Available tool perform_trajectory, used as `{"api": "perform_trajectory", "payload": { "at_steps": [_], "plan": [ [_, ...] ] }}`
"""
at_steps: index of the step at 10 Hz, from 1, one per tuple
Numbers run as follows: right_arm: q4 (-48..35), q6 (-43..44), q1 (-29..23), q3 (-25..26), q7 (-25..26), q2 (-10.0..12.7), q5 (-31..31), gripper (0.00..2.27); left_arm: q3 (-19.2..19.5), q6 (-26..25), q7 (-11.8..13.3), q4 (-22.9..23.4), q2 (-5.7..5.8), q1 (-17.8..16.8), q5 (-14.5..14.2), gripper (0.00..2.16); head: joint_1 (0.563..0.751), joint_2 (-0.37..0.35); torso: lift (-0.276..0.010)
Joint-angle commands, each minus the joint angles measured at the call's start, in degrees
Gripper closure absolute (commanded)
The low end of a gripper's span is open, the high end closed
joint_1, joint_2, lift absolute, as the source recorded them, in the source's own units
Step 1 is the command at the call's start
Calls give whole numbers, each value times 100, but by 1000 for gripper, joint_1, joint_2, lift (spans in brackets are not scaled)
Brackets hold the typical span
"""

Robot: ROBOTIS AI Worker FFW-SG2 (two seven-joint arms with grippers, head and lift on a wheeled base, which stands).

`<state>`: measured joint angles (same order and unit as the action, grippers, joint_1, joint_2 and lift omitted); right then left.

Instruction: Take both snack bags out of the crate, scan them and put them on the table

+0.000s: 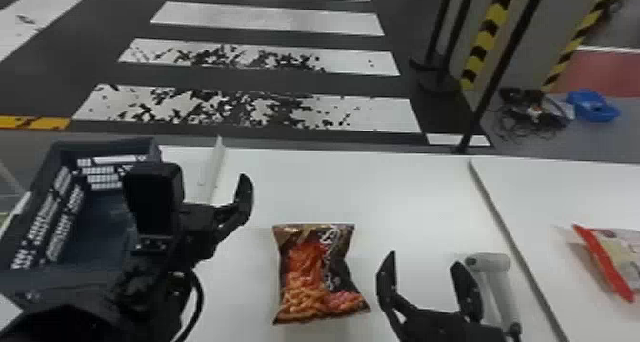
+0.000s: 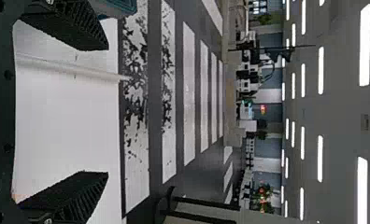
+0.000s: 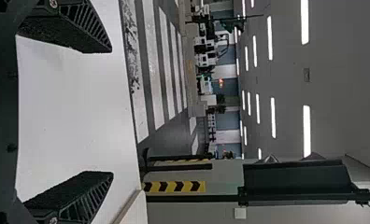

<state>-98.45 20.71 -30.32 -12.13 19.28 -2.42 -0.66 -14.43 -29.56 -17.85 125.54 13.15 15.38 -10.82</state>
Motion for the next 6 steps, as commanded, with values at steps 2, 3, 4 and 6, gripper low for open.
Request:
{"api": "perform_trajectory", "payload": {
  "at_steps": [2, 3, 4, 6],
  "plan": [
    [-289, -591, 17, -18, -126, -4, -4, 80, 274, 973, 265, 217, 355, 536, 256, 29, 695, -21, -92],
    [-447, -907, 9, -18, -267, -4, -22, 97, 345, 1641, 414, 226, 461, 791, 317, 26, 695, -5, -92],
    [-676, -1311, -35, -18, -443, -13, -189, 110, 468, 1922, 476, 261, 461, 1055, 493, 26, 695, 3, -92],
    [-939, -1874, -35, -35, -618, -13, -276, 120, 688, 2590, 529, 208, 461, 1468, 563, 26, 695, 40, -92]
  ]
}}
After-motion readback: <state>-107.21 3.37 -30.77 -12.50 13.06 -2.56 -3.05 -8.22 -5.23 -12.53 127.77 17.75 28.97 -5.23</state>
